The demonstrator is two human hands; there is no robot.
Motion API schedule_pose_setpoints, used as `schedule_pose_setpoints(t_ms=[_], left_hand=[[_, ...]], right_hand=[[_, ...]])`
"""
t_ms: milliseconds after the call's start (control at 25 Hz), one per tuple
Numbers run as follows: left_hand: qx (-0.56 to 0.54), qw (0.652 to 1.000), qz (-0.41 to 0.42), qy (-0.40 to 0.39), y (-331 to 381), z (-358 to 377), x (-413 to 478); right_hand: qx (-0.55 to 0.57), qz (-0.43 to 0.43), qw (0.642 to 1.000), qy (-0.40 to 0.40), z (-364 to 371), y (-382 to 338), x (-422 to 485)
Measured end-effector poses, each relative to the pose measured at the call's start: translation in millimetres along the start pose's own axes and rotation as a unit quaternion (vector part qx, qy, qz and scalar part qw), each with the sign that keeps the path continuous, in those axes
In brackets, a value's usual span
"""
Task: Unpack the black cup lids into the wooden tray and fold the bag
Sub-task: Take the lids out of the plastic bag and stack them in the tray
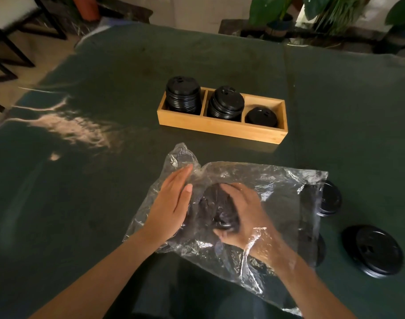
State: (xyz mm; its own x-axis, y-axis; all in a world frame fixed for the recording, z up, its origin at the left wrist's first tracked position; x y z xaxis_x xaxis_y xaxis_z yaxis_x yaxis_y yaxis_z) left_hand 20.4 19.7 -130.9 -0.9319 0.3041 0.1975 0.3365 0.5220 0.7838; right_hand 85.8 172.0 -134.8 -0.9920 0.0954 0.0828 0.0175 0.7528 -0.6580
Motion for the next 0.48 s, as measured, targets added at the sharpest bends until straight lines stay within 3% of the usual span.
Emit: schedule_pose_setpoints(t_ms=[120,240,320,400,480], left_hand=[[-0.062,0.998,0.017,-0.013,14.4,-12.4,1.6],[-0.118,0.991,-0.044,0.043,2.2,-49.9,22.6],[0.05,0.997,0.012,0.053,-4.5,-64.9,37.3],[0.244,0.966,0.083,-0.006,-6.1,-48.9,38.8],[0.335,0.933,0.122,-0.051,-7.3,-21.9,25.7]], right_hand=[[0.046,0.044,0.998,0.009,-50.1,30.6,-29.6],[0.035,0.093,0.995,0.009,-84.9,42.7,-53.6],[0.02,0.093,0.994,0.061,-109.1,52.1,-60.9],[0.007,0.097,0.989,0.115,-134.9,66.5,-67.4],[0.027,0.116,0.979,0.163,-163.2,84.8,-68.2]])
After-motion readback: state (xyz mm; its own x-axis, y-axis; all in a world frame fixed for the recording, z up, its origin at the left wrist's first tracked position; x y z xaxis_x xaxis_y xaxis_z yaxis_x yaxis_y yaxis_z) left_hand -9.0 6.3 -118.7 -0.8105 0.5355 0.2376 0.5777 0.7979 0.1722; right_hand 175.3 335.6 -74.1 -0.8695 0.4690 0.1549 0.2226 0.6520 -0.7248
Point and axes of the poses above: each hand's wrist, its own x-axis towards the middle knuckle, its own z-axis out of the palm, y = z × x, the point moved 6 cm from there along x, towards the middle knuckle, and after that the axes turned 9 degrees about y, right-handed, at the moved point
